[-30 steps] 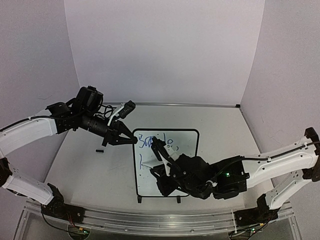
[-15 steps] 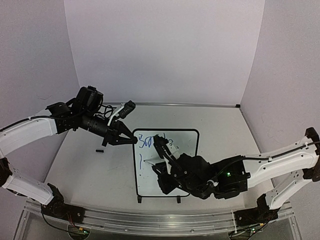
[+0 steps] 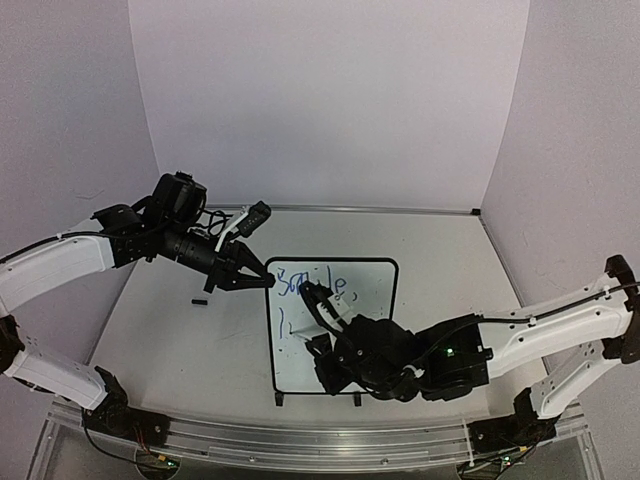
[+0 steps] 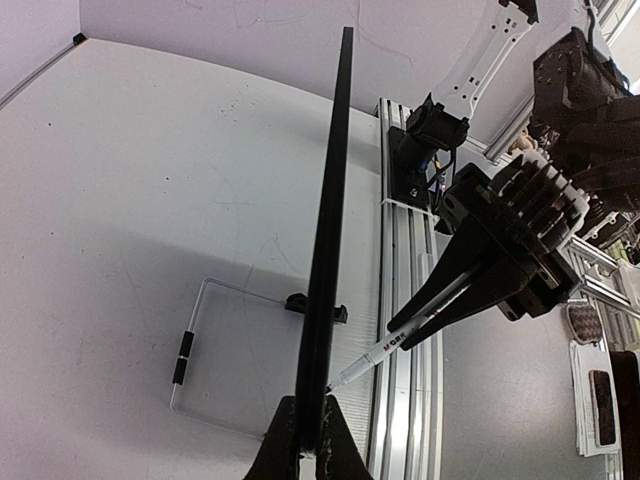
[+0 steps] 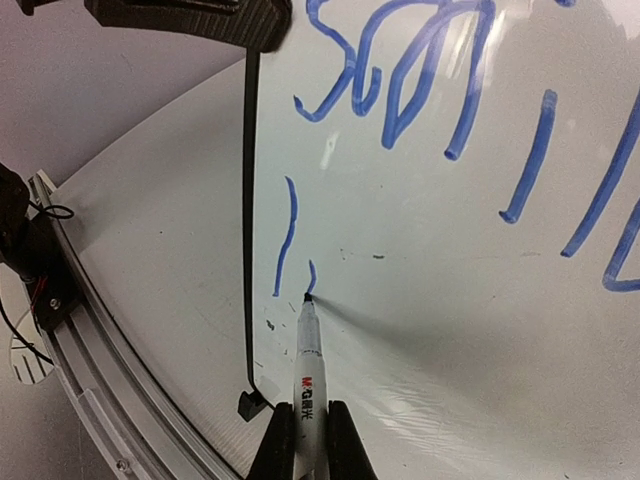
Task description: Write a sentence on the whiteboard
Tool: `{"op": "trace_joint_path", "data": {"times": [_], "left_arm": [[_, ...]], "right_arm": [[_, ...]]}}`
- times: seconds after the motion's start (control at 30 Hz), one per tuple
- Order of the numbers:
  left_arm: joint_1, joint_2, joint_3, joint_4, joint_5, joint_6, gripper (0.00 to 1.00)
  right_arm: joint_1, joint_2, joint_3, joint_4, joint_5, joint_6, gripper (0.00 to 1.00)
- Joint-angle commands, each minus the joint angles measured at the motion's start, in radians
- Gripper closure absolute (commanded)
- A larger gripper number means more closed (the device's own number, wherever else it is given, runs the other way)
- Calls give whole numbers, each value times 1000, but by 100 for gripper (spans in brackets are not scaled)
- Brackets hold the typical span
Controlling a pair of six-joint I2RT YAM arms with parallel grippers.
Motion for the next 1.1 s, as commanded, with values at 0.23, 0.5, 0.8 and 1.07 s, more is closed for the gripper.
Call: {"op": "trace_joint_path", "data": {"times": [0.23,0.5,0.8,1.07], "left_arm": [[-7,24,5,-88,-86,26,100],[-7,18,3,-88,-89,26,100],[-7,20,4,-88,-89,26,100],[-7,29,4,-88,-85,26,100]], "right_arm": [[2,-8,43,-4,-39,-6,100],[2,-69,22,61,-13,-38,100],[2,-61,32,69,54,-57,100],[2,-39,45,69,71,-68,100]]}}
